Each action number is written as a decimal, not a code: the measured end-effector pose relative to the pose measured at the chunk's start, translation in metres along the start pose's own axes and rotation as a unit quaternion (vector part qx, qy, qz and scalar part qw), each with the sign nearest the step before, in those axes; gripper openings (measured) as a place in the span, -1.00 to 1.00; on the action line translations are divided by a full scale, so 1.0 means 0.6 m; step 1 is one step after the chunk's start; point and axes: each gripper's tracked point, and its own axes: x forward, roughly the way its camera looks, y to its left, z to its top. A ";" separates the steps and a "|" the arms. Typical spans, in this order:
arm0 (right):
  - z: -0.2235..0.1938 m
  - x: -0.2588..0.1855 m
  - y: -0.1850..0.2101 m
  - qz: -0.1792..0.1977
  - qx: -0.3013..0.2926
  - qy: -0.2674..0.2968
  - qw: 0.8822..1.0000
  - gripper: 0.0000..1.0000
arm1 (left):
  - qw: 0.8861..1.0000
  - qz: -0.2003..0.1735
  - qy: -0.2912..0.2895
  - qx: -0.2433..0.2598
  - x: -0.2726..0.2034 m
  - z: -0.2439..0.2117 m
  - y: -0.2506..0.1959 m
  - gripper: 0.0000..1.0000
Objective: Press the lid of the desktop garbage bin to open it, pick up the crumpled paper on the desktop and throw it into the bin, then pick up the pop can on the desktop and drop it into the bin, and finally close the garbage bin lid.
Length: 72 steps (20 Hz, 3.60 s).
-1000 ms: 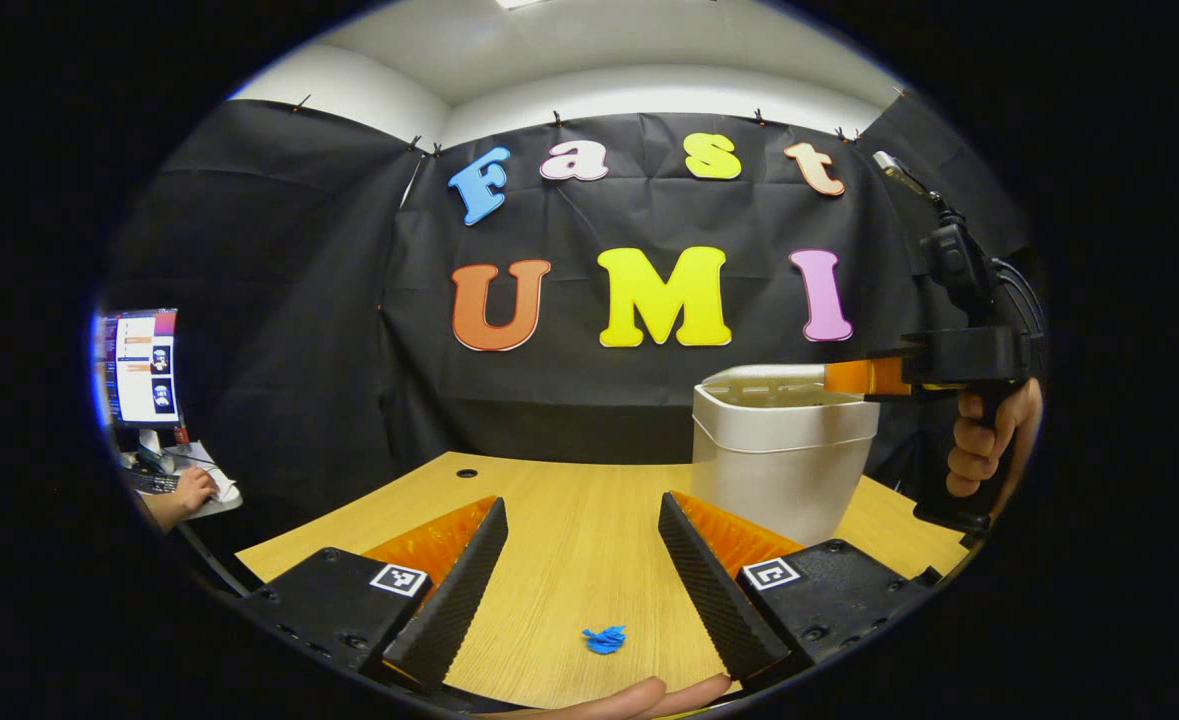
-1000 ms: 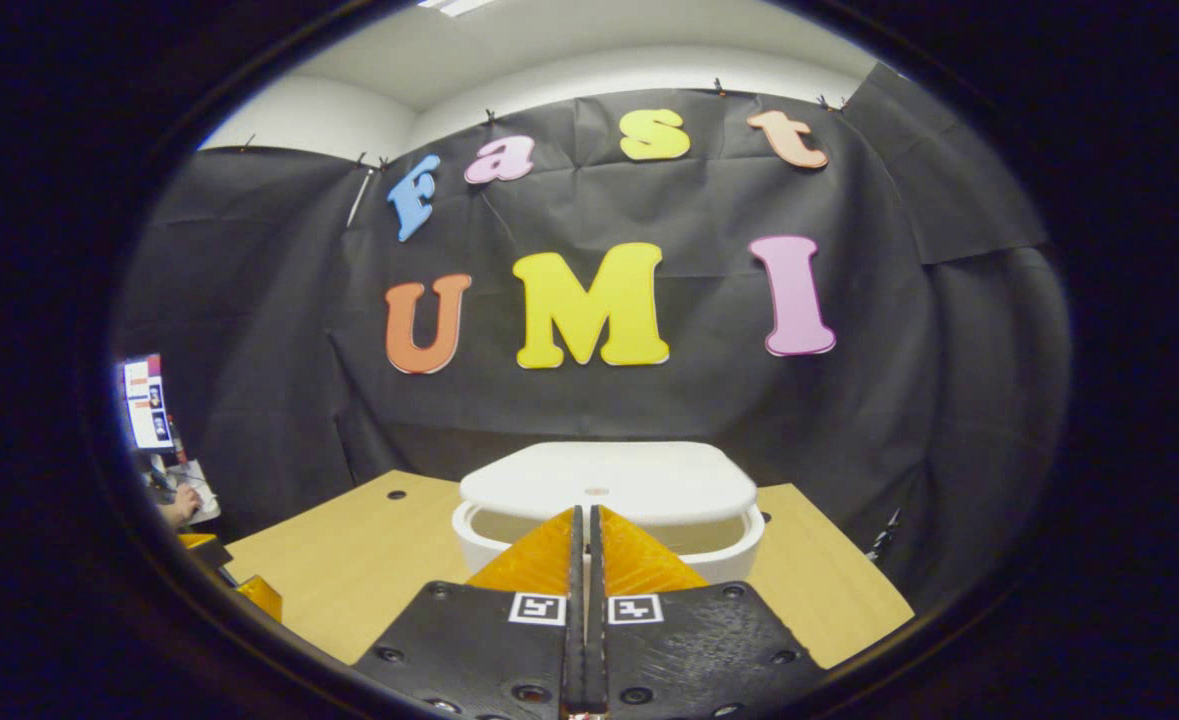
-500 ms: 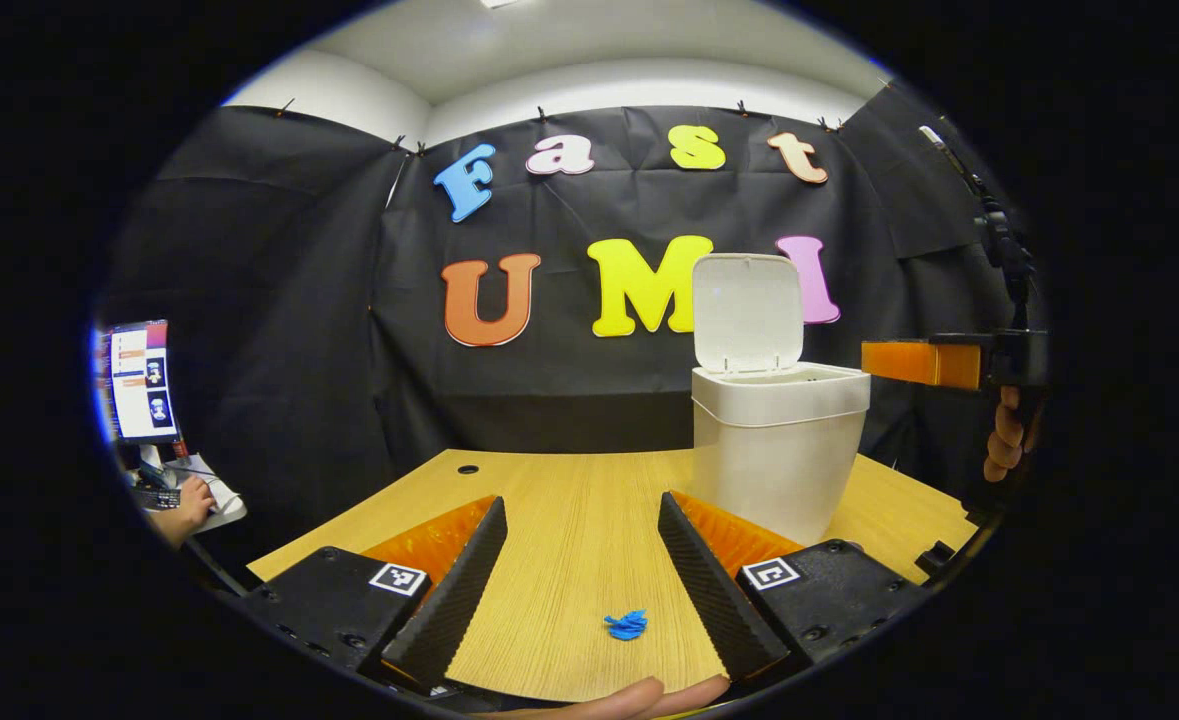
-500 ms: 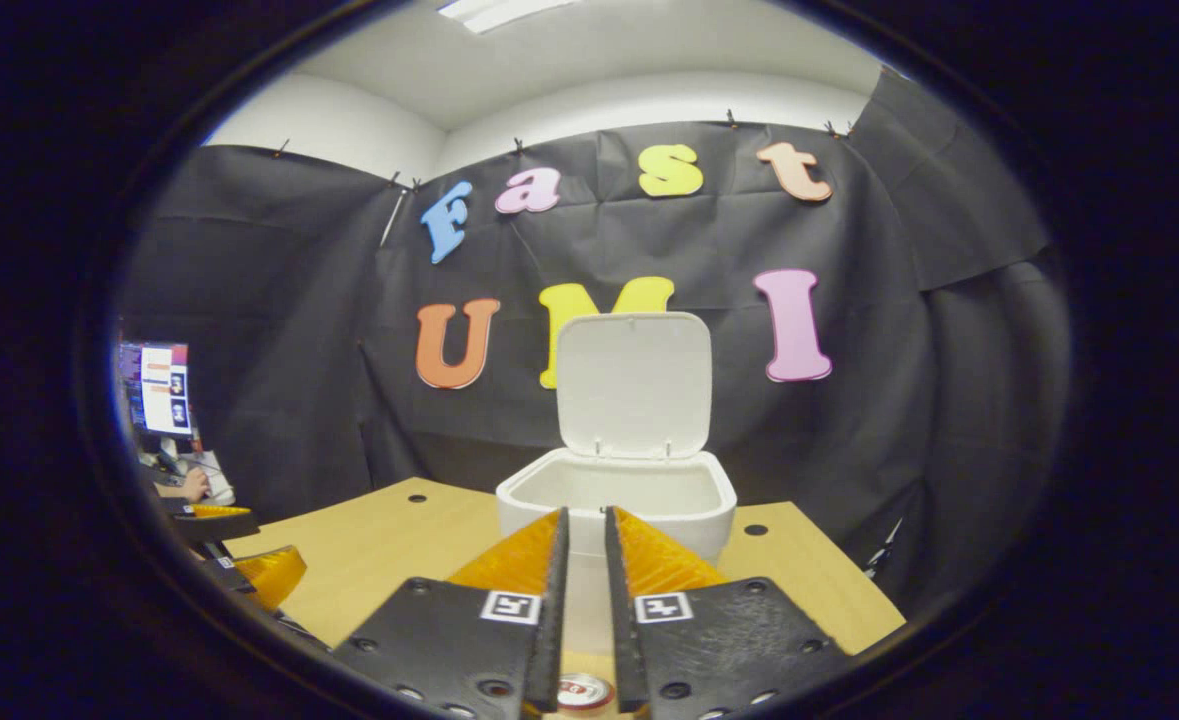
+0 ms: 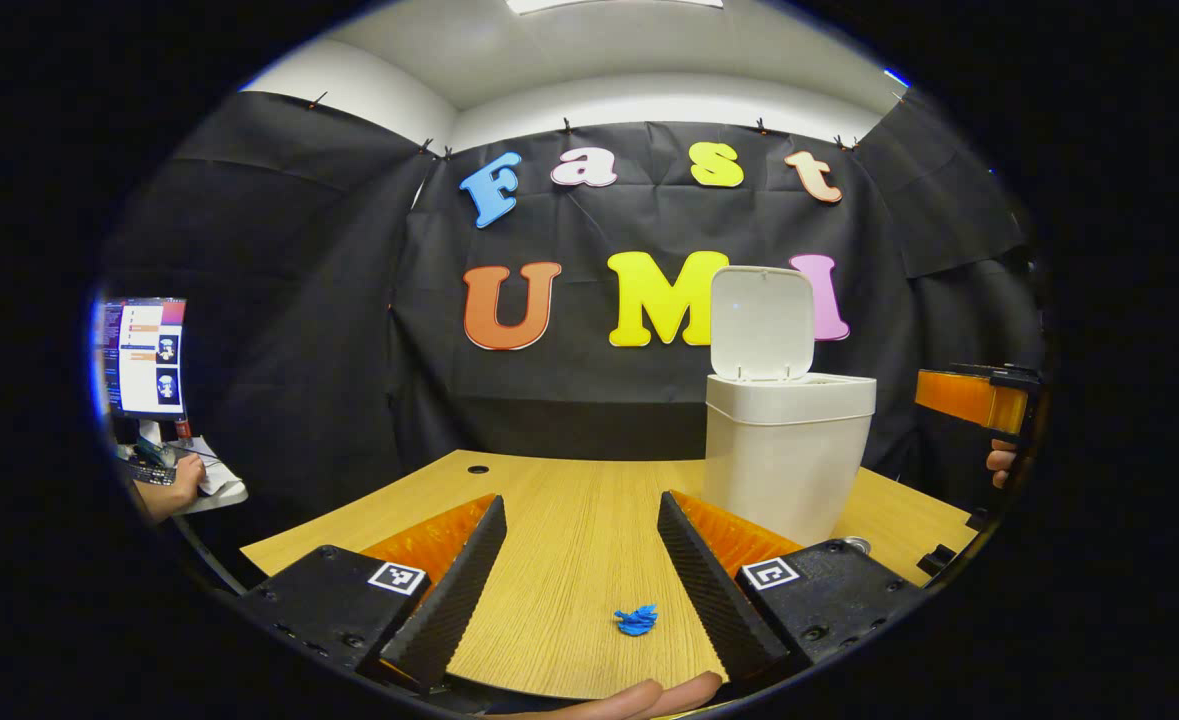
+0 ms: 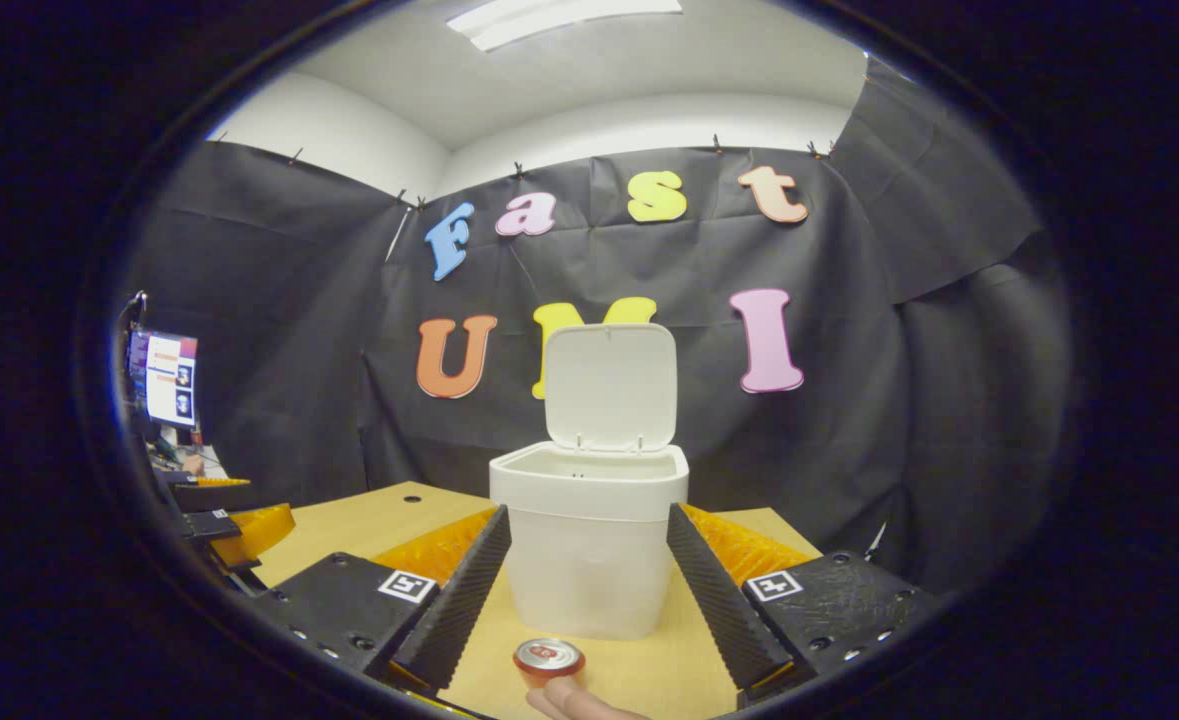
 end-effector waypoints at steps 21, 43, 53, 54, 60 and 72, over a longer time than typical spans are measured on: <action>-0.255 -0.056 0.068 -0.052 0.038 0.058 0.996 0.92 | 0.985 -0.084 0.153 0.005 0.091 -0.291 -0.065 0.97; -0.403 0.049 0.063 -0.051 0.010 0.193 0.980 0.92 | 0.970 -0.057 0.235 0.008 0.115 -0.329 -0.034 0.02; -0.345 0.044 0.067 -0.034 -0.008 0.151 0.988 0.60 | 0.981 -0.014 0.189 0.035 0.090 -0.254 -0.009 -0.03; -0.316 0.043 0.067 -0.031 -0.018 0.131 0.991 0.58 | 0.983 -0.015 0.179 0.034 0.087 -0.232 -0.016 -0.03; -0.204 0.041 0.053 -0.035 -0.036 0.064 0.997 0.60 | 0.994 -0.020 0.106 0.021 0.072 -0.122 -0.043 -0.04; -0.081 0.019 0.034 -0.035 -0.035 -0.003 0.999 0.58 | 0.998 -0.017 0.066 0.005 0.107 0.030 -0.120 -0.04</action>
